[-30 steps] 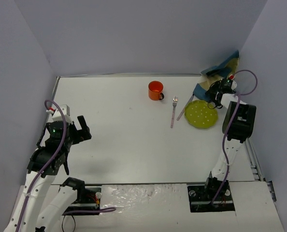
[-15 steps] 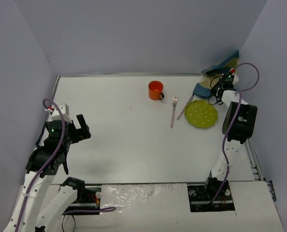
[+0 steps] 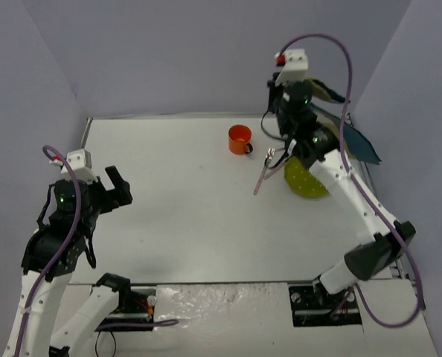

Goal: Set the dinner table for one person

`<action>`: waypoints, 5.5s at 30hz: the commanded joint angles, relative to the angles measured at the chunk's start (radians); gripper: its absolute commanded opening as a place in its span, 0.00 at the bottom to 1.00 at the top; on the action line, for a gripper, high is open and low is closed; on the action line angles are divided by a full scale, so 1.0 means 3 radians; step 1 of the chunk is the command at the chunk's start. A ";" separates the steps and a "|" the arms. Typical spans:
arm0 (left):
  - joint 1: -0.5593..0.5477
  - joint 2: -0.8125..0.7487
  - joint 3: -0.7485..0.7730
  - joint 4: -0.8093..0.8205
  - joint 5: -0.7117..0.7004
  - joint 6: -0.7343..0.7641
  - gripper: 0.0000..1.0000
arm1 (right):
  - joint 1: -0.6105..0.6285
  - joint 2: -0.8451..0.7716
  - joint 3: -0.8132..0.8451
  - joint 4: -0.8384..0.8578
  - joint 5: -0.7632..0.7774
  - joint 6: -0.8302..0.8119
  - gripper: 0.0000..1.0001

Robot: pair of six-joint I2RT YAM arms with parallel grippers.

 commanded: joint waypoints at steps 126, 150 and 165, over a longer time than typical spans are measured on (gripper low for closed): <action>0.0382 0.3070 0.0696 0.0749 -0.1223 0.0739 0.58 | 0.0626 0.0054 -0.2462 -0.0056 -0.0821 0.1643 0.56; 0.0351 0.2127 -0.1290 0.1233 0.0180 -0.1060 0.97 | 0.0802 0.1023 -0.2094 -0.0091 -0.0625 0.1822 0.47; 0.0677 0.2882 -0.1145 0.1684 0.0219 -0.1586 0.97 | 0.0538 0.1871 -0.0717 -0.0227 -0.0456 0.1044 0.00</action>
